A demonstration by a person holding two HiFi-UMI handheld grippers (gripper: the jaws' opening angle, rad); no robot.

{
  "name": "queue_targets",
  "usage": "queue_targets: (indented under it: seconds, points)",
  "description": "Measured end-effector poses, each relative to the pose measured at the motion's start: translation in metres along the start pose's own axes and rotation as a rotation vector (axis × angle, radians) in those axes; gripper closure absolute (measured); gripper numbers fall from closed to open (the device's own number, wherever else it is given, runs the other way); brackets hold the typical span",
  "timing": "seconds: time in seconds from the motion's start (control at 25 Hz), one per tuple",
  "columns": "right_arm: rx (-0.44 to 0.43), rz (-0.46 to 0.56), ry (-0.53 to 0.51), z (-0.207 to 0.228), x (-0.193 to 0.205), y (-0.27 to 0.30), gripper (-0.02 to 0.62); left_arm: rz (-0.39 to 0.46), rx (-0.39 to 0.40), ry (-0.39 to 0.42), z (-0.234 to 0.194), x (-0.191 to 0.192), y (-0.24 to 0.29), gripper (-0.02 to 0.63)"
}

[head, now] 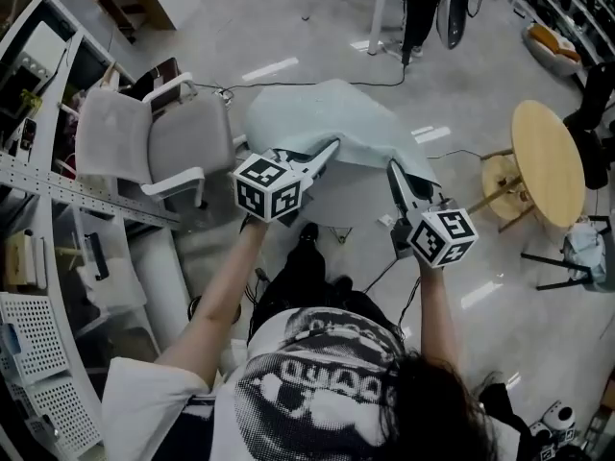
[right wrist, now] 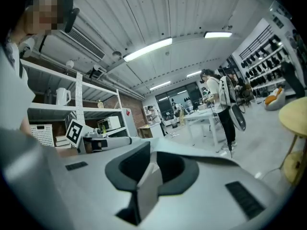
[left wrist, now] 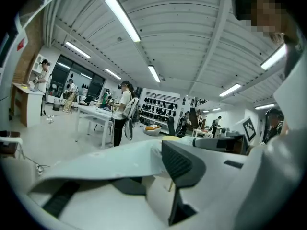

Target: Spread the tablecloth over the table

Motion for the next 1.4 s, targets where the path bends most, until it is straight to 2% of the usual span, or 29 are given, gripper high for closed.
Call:
queue_targets:
  seconds: [0.32,0.64,0.92,1.16,1.4]
  points:
    - [-0.026,-0.067,0.120,-0.012,0.061,-0.033,0.551,-0.037,-0.013,-0.072,0.028,0.057,-0.025,0.506]
    - [-0.052,-0.163,0.202,-0.023,0.121,-0.048,0.555,-0.089,-0.041,-0.235,0.036,0.119,-0.046,0.502]
    - [-0.068,-0.246,0.325,-0.029,0.175,-0.054,0.563,-0.167,-0.072,-0.324,0.034,0.170,-0.058,0.492]
    - [-0.077,-0.338,0.425,-0.035,0.228,-0.052,0.565,-0.241,-0.134,-0.424,0.024,0.223,-0.070,0.484]
    - [-0.068,-0.409,0.546,-0.035,0.275,-0.046,0.568,-0.337,-0.180,-0.442,0.013,0.265,-0.072,0.482]
Point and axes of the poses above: the fingertips, and each gripper's own axes: y forward along the fingers, z to its right, x out of its underside, the point moved 2 cm from there along -y, backward along the fingers, and after that the axes turned 3 degrees about -z, right-handed, at the moved point
